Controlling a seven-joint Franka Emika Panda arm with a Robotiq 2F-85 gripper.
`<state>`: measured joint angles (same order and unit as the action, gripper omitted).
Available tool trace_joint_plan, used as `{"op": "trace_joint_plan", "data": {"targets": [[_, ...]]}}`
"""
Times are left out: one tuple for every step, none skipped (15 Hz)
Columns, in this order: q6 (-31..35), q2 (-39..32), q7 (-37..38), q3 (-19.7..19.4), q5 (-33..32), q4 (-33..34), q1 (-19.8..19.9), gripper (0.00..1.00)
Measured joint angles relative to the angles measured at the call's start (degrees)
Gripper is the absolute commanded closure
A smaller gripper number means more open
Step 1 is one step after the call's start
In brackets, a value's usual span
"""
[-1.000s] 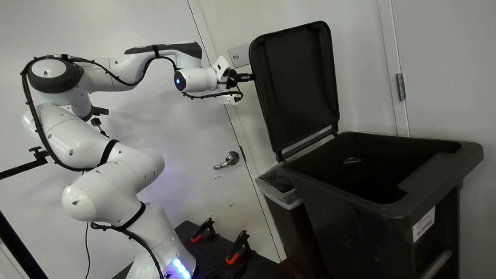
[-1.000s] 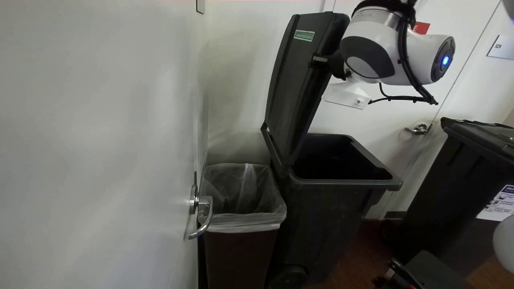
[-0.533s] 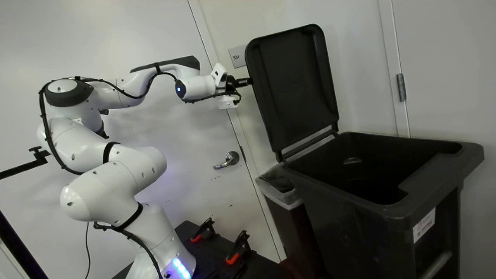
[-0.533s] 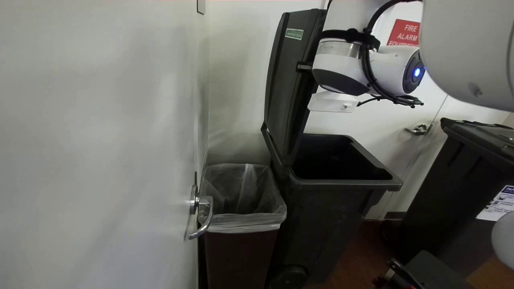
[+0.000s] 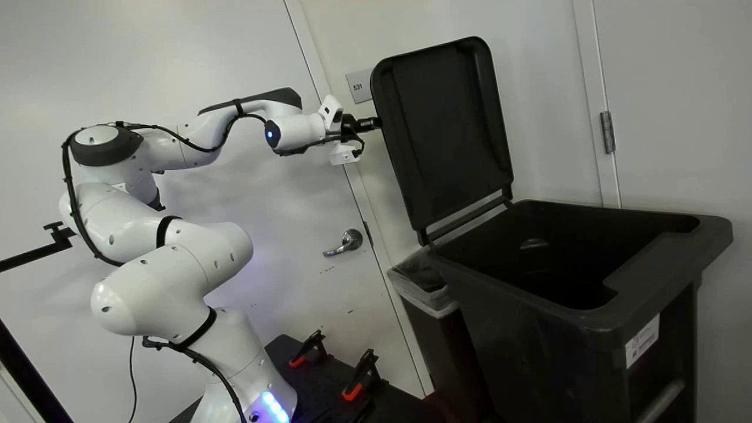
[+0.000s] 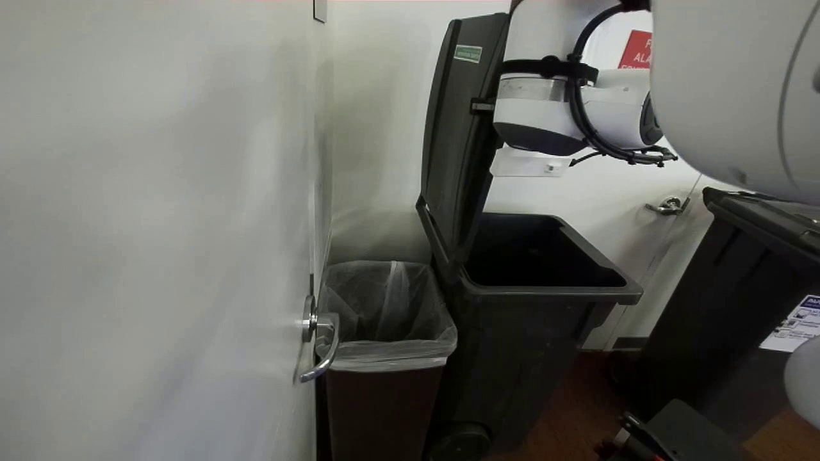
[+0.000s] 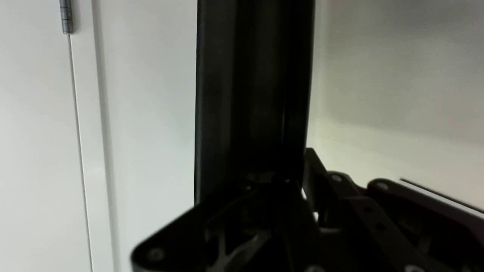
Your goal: Open the bin
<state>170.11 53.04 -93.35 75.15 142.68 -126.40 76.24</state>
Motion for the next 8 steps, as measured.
{"op": "trace_joint_plan", "data": {"targets": [[0.00, 1.33, 1.73, 0.51, -1.94, 0.37, 0.03, 0.96], [-0.01, 2.86, 3.32, 1.09, -3.81, 1.01, 0.05, 0.96], [-0.03, 4.59, 5.06, 1.69, -5.79, 1.88, 0.07, 0.96], [-0.06, 6.40, 6.76, 2.28, -7.77, 2.97, 0.15, 0.96], [-0.19, 8.30, 8.63, 2.89, -9.73, 4.14, 0.29, 0.96], [-0.53, 10.23, 10.46, 3.49, -11.48, 5.28, 0.49, 0.96], [-0.58, 11.87, 10.83, 4.18, -11.87, 6.42, 0.73, 0.96], [-0.58, 13.09, 10.69, 4.87, -11.87, 7.49, 0.99, 0.96]]}}
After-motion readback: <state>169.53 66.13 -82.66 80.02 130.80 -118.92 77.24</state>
